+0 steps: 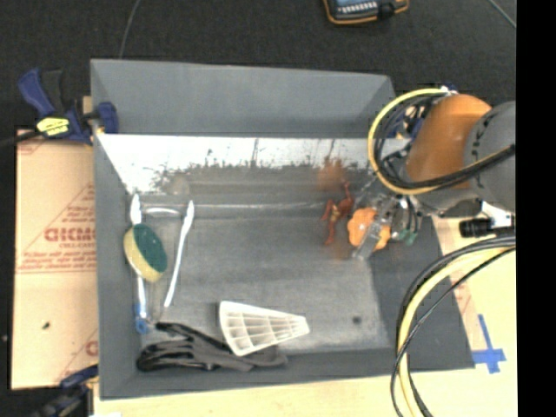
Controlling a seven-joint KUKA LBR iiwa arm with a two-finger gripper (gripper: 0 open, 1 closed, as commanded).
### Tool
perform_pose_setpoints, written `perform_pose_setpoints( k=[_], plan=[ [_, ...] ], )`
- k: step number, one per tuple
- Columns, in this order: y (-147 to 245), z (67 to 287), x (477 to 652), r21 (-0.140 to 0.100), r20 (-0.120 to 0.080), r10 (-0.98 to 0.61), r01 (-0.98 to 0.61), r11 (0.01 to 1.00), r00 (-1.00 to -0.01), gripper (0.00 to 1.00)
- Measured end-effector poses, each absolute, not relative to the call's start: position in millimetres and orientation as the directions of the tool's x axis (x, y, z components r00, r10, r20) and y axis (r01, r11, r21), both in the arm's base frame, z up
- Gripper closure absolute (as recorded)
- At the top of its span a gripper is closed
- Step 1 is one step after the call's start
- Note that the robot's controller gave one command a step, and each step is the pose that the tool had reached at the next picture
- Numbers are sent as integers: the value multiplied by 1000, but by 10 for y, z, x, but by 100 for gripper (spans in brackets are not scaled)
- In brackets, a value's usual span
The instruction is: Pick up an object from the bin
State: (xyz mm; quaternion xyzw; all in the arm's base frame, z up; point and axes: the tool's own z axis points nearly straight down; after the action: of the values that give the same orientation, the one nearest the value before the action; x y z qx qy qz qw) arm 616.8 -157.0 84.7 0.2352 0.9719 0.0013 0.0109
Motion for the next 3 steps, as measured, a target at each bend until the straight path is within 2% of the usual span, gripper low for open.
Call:
perform_pose_setpoints(
  k=[3],
  plan=[
    [-1583,1244,6185,9,-30,455,455,891,-890,100]
  ],
)
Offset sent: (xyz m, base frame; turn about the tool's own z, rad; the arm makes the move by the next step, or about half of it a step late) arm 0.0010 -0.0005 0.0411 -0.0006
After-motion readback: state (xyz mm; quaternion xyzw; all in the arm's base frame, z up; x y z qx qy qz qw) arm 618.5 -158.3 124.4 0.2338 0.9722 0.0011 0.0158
